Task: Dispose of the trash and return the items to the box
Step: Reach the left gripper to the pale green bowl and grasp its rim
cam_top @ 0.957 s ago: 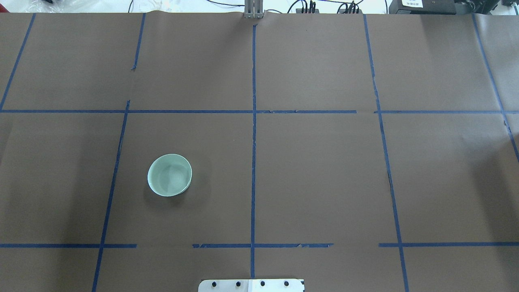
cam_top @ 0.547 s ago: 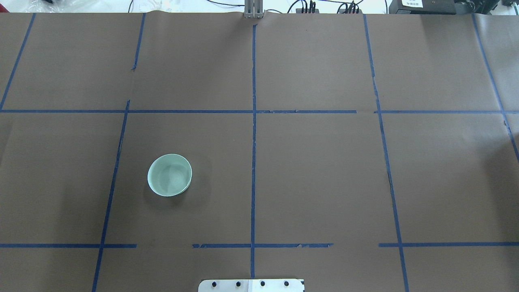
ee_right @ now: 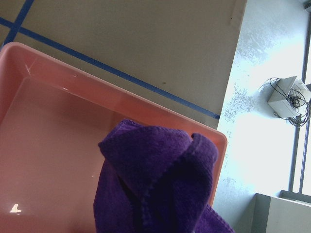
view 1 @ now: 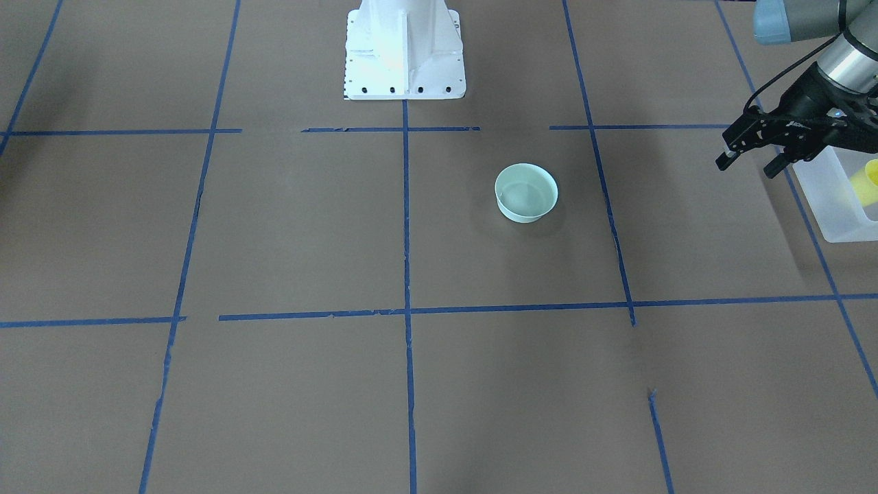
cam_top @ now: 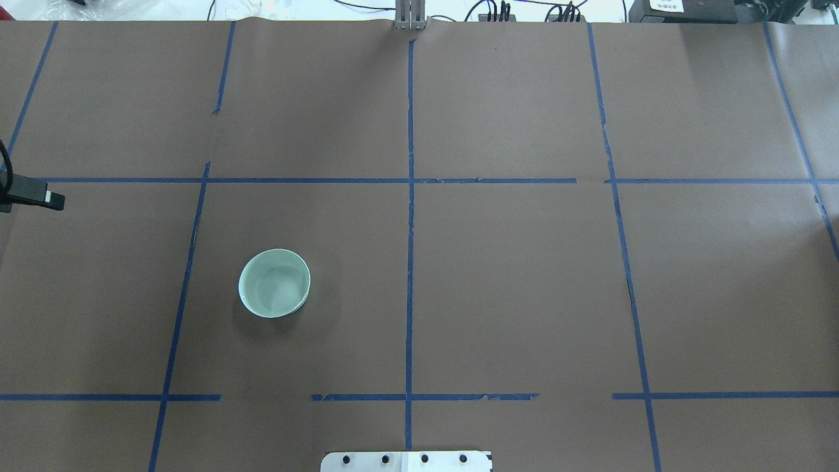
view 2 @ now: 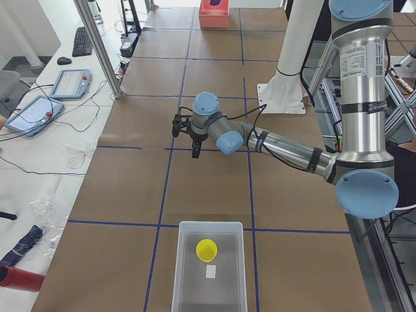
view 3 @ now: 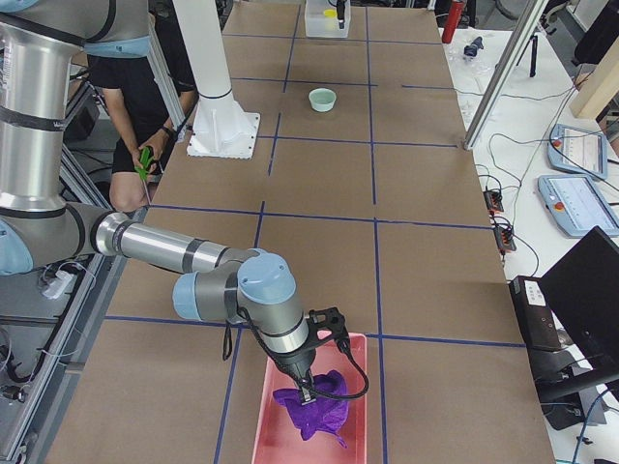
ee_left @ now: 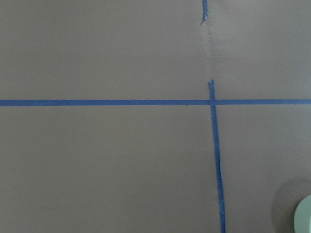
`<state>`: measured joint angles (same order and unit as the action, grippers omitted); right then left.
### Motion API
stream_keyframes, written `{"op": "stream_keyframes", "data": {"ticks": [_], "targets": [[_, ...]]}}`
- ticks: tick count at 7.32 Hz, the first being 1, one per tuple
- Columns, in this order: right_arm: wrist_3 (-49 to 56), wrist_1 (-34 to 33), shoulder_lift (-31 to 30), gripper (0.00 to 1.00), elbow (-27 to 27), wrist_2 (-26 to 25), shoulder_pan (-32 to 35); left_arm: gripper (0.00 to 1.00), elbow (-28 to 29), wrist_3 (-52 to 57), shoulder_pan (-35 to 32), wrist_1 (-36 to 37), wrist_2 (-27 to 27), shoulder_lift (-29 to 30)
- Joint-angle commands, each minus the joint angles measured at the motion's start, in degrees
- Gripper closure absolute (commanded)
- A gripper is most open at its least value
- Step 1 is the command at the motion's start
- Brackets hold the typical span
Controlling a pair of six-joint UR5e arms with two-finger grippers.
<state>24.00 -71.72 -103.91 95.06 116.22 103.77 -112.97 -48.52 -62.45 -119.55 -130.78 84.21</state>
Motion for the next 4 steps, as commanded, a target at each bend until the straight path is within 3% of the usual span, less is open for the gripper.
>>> {"op": "stream_keyframes", "data": {"ticks": [1,3,4], "targets": [[-1.85,-1.74,0.12,0.0,-0.14,7.48,-0.49,0.0,-0.15,-8.72,6.69,-0.16,3.66,3.92],[-9.46,-12.34,1.17,0.0,6.42,11.38,-3.99,0.0,-1.63,-14.91,12.15,-0.16,7.54,5.0],[-13.94,-12.74,1.08,0.0,8.63,11.83,-6.19,0.0,-2.16,-17.89,14.7,-0.16,9.3,5.18]]}}
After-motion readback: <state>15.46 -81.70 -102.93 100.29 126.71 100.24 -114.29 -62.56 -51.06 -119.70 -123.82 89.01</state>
